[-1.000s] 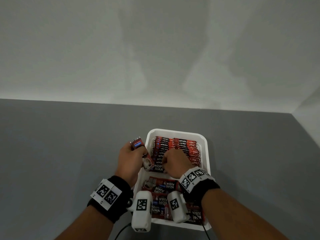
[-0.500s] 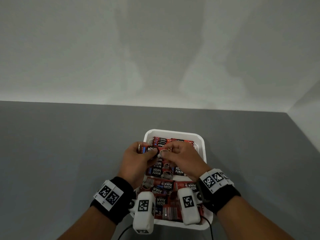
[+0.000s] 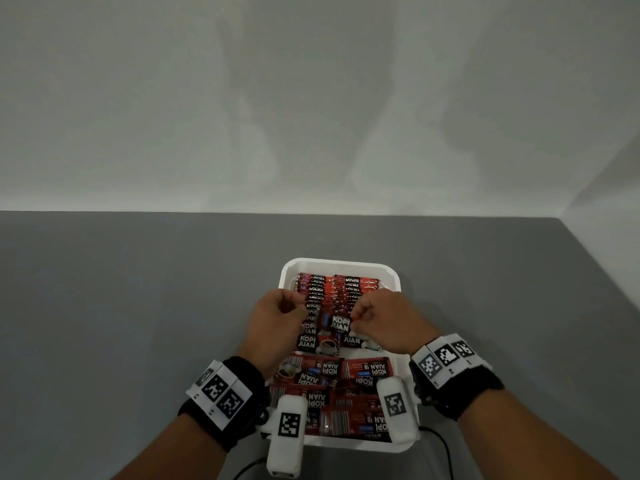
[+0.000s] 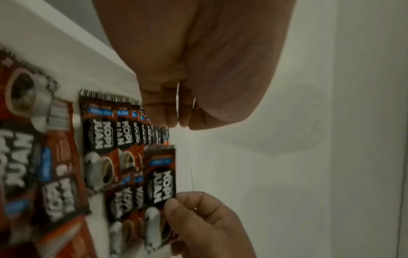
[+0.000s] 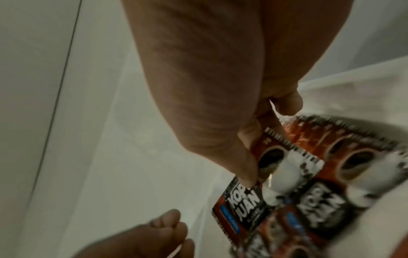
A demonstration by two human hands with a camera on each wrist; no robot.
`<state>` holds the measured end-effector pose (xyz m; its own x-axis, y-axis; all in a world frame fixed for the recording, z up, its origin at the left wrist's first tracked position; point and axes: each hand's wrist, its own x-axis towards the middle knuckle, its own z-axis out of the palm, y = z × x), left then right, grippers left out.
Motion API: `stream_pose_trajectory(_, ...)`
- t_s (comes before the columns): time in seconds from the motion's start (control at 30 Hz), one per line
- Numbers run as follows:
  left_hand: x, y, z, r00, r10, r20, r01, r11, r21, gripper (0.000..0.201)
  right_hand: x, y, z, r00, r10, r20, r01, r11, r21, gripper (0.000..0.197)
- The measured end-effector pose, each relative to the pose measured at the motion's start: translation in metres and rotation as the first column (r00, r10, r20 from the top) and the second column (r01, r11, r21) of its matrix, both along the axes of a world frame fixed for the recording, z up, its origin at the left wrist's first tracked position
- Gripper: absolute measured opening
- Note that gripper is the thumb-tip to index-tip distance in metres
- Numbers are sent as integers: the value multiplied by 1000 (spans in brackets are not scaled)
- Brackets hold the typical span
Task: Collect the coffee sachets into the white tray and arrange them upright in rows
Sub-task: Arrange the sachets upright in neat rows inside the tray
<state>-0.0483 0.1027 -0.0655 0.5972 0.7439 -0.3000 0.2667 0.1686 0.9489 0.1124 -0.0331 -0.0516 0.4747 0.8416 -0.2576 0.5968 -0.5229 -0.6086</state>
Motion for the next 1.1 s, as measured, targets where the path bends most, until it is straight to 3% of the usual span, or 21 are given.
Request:
stream_pose_trajectory(0.07, -5, 0, -2, 960, -163, -227, 206, 962, 178, 14, 2, 0, -14, 995, 68, 71, -60, 993, -103, 12)
stream_pose_trajectory(0.13, -8, -3, -3, 827, -329, -455, 488, 822, 292, 16, 2, 3, -30, 989, 87, 117, -66, 983, -172, 18)
stream_pose_trajectory(0.2, -8, -8, -5, 683, -444, -579, 681, 673, 288, 16, 2, 8, -42, 972, 122, 203, -72, 969, -237, 17)
stream_pose_trajectory(0.27, -8, -13, -9, 554, -507, -660, 804, 530, 268, 19, 1, 10, -46, 946, 160, 284, -75, 955, -287, 15)
stream_pose_trajectory(0.37, -10, -16, -22, 466, -443, -766, 866, 408, 290, 36, -3, 13, -48, 913, 216, 346, -100, 941, -324, 32)
stream_pose_trajectory(0.5, -12, -18, -35, 412, -385, -826, 887, 377, 266, 53, -8, 13, -46, 905, 227, 360, -110, 942, -317, 33)
stream_pose_trajectory(0.63, -13, -20, -36, 419, -379, -825, 877, 403, 261, 48, -14, 4, -27, 933, 183, 310, -129, 974, -187, 12)
stream_pose_trajectory(0.73, -14, -23, -35, 440, -378, -815, 868, 411, 278, 43, -23, -11, -22, 951, 241, 192, -195, 954, -230, 14)
stream_pose_trajectory(0.8, -15, -24, -36, 449, -380, -808, 867, 404, 292, 42, -29, -22, -24, 941, 304, 152, -254, 926, -280, 27)
stream_pose_trajectory(0.9, -16, -23, -39, 452, -400, -798, 871, 393, 296, 46, -34, -28, -29, 893, 390, 222, -293, 881, -370, 50)
stream_pose_trajectory(1.1, -16, -20, -44, 463, -405, -789, 872, 367, 323, 56, -41, -30, -40, 875, 365, 317, -238, 896, -374, 62)
